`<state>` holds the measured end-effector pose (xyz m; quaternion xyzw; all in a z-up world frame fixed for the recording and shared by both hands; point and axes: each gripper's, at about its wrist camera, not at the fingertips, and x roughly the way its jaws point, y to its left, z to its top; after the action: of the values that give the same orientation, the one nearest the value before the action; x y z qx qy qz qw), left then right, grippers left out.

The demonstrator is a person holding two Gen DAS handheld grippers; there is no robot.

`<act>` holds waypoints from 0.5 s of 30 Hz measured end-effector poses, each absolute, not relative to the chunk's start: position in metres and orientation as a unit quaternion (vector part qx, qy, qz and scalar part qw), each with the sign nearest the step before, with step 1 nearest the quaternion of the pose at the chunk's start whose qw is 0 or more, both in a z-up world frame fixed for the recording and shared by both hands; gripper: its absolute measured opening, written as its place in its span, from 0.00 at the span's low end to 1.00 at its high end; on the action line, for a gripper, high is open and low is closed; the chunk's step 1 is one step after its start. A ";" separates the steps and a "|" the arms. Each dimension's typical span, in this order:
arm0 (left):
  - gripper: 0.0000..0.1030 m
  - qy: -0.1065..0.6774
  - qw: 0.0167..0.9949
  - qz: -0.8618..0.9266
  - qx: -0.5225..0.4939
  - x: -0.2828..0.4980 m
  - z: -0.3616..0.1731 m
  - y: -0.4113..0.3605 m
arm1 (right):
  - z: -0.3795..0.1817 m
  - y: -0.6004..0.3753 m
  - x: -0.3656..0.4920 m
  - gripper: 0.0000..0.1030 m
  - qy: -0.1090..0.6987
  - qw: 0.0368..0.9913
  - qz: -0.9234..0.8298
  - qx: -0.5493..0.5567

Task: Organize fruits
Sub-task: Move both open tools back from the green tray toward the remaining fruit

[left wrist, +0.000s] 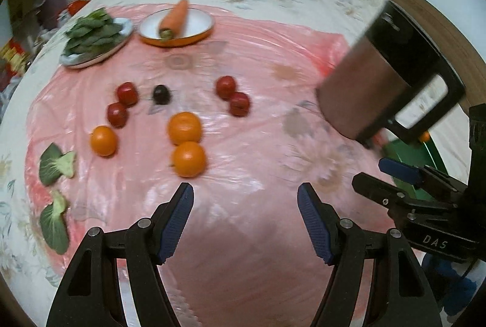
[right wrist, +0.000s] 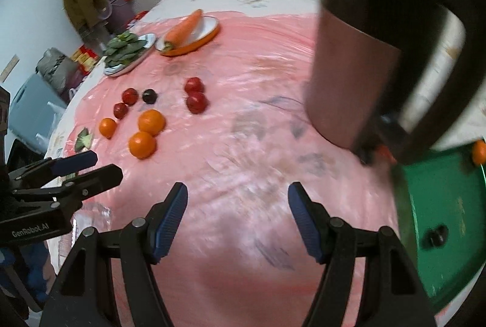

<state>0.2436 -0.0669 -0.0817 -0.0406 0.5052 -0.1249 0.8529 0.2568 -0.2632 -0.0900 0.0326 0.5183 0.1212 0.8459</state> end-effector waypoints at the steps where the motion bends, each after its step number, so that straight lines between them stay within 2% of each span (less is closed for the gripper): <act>1: 0.63 0.505 0.854 -0.116 -0.045 0.246 -0.084 -0.061 | -0.091 -0.257 0.263 1.00 0.516 0.846 0.128 0.030; 15: 0.63 0.514 0.852 -0.069 -0.074 0.273 -0.115 -0.020 | -0.117 -0.218 0.314 1.00 0.522 0.838 0.156 0.021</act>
<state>0.2727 -0.0203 -0.1148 -0.0736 0.5142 -0.0690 0.8517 0.3142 -0.2175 -0.1170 0.0211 0.5224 0.1556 0.8381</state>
